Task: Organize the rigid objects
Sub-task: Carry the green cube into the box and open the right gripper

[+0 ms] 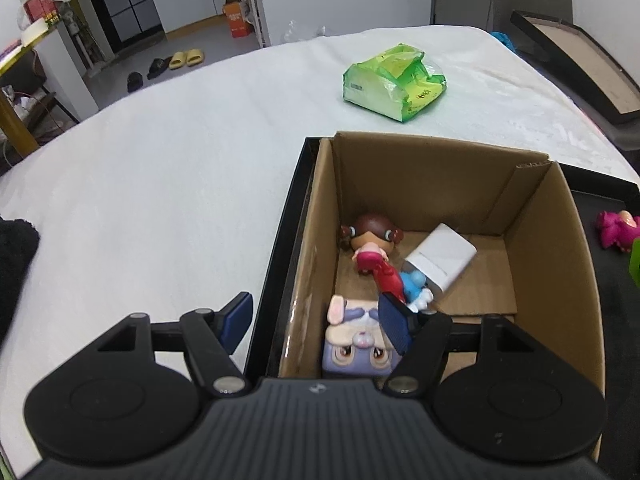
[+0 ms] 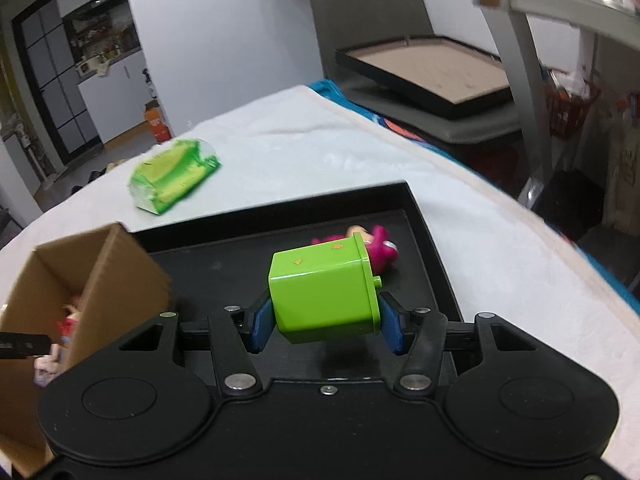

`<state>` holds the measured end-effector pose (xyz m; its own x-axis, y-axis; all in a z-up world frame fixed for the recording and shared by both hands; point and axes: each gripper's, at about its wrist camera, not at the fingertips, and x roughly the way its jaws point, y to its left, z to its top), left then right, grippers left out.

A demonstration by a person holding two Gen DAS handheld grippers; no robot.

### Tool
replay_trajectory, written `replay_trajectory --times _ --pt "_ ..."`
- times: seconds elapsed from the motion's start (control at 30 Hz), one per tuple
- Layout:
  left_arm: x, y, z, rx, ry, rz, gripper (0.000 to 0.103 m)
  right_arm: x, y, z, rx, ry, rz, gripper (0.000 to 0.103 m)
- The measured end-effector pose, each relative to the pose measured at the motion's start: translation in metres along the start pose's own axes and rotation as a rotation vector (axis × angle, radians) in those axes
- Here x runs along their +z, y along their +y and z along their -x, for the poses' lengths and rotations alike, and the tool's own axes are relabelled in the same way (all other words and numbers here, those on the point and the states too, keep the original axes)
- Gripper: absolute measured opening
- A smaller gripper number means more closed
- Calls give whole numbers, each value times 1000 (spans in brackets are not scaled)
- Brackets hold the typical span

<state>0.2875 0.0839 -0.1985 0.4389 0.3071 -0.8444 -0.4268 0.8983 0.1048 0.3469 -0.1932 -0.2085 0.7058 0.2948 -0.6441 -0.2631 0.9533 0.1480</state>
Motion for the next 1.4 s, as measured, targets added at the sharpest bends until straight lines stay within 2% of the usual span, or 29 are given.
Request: replay_trajectory --times 0.2,0.57,0.67,0.73,0.77,0.8,0.83,1.2,1.4 --pt "-3 12 8 -84 1 25 68 10 28 21 21 -13 32 52" --pt "-9 35 9 -179 13 78 65 25 96 42 68 -21 143 52" --pt "-10 41 8 -215 17 91 54 26 111 41 67 -17 170 52" --pt "-11 44 8 -235 21 99 35 26 122 41 63 -17 197 52" --pt "-12 44 7 -233 25 94 30 26 127 41 62 -17 211 52" --pt "-13 43 6 -226 34 84 18 25 133 41 62 -17 227 52" --pt "-15 43 4 -231 46 78 13 25 139 40 59 -17 248 52" --pt "-16 58 -1 -289 53 124 12 11 190 23 35 14 416 52" --pt "-16 64 -3 -325 55 142 15 4 202 5 -22 40 497 53"
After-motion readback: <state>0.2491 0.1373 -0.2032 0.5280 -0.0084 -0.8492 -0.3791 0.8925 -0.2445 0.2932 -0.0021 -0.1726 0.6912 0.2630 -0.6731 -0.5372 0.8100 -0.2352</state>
